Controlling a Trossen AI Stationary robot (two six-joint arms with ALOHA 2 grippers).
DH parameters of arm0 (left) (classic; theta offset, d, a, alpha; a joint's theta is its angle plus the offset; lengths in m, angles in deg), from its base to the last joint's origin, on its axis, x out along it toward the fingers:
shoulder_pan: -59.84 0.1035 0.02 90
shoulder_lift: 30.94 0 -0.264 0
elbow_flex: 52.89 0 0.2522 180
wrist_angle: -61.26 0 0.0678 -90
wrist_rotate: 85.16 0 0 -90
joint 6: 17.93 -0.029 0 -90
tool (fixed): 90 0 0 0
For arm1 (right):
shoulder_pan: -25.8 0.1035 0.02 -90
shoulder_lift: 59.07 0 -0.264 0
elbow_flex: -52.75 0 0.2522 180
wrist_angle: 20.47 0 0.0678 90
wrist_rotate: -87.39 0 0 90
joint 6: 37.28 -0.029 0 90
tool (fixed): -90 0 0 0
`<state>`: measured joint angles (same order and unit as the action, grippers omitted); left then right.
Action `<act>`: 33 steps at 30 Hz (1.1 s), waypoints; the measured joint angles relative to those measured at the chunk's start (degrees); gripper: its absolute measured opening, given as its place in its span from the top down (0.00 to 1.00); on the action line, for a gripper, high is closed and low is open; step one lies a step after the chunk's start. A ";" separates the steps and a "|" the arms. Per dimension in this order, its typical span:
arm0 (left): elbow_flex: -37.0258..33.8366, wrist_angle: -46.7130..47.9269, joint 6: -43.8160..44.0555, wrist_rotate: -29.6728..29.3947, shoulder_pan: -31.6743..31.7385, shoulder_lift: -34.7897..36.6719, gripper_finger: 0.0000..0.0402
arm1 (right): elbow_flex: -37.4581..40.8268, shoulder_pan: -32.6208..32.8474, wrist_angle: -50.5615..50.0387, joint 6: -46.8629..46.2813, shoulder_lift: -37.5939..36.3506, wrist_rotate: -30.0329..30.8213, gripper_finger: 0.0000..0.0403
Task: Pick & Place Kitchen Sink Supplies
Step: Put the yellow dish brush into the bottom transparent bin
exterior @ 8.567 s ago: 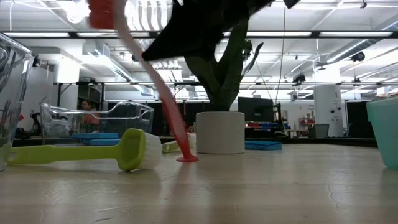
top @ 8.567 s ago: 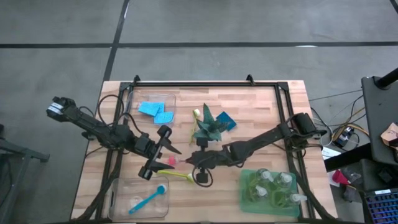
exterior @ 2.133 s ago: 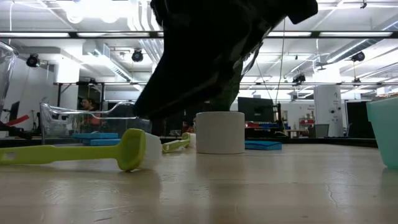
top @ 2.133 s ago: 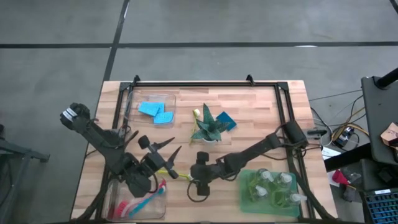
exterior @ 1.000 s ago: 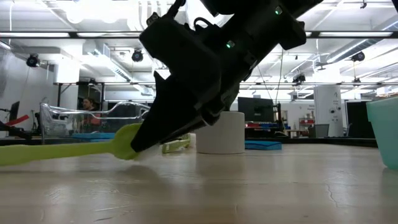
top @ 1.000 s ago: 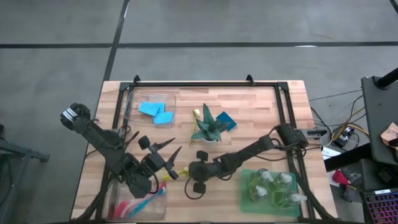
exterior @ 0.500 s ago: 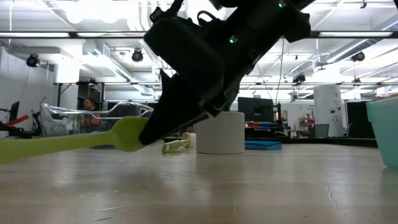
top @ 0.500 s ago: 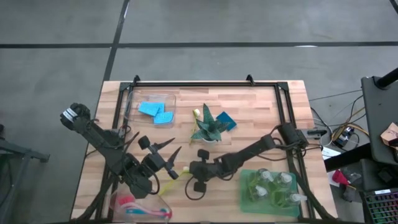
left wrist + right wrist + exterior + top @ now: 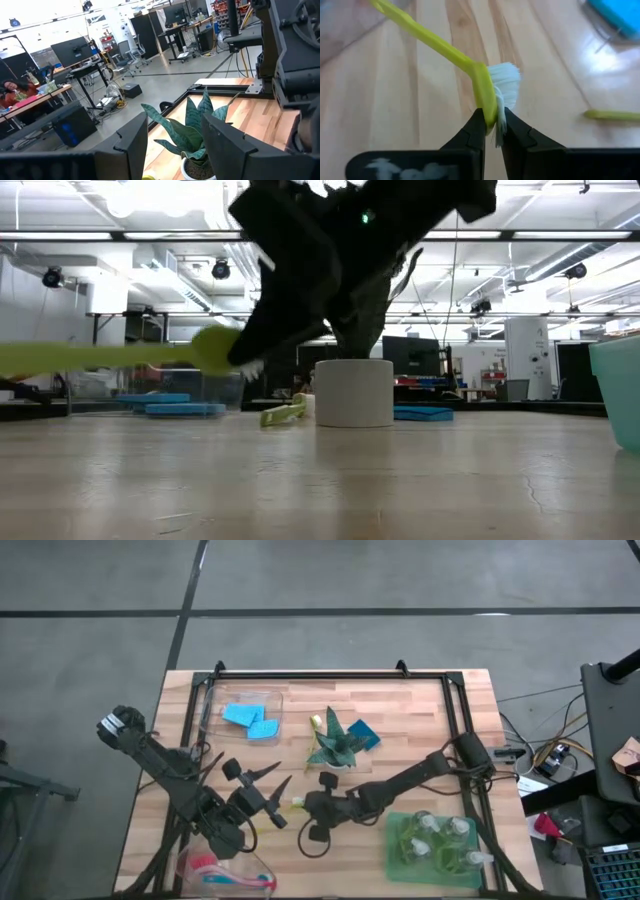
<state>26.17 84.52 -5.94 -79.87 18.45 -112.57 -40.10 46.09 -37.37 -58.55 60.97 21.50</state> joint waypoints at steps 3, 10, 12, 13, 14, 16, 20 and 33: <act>0.00 0.00 -0.02 0.14 -0.38 0.00 0.55 | 0.00 0.07 -0.20 0.55 -1.37 1.08 0.93; -0.02 -0.02 -1.70 2.67 -2.19 0.02 0.55 | 0.02 0.07 -3.93 2.08 -7.58 3.13 0.93; -0.02 0.00 -1.89 6.84 -2.51 0.02 0.55 | 0.00 0.21 -5.17 2.56 -9.90 3.45 0.93; -0.02 0.02 -1.86 9.39 -2.60 0.02 0.55 | 0.00 0.37 -5.89 2.93 -10.92 3.57 0.93; -0.02 0.07 -1.35 12.36 -2.60 0.02 0.55 | 0.00 0.49 -6.51 3.20 -11.88 3.65 0.93; -0.02 0.51 0.97 18.57 -2.59 0.02 0.55 | 0.00 1.05 -7.50 3.45 -13.39 4.47 0.93; -0.02 1.43 5.67 22.77 -2.56 0.10 0.56 | 0.00 2.51 -7.71 5.61 -15.61 5.64 0.93; 0.04 15.54 29.15 36.77 -0.49 2.38 0.56 | 0.00 4.61 -10.26 7.19 -17.22 9.15 0.93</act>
<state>26.21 100.05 23.21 -43.10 17.96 -110.19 -40.10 50.70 -47.63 -51.35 43.75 30.65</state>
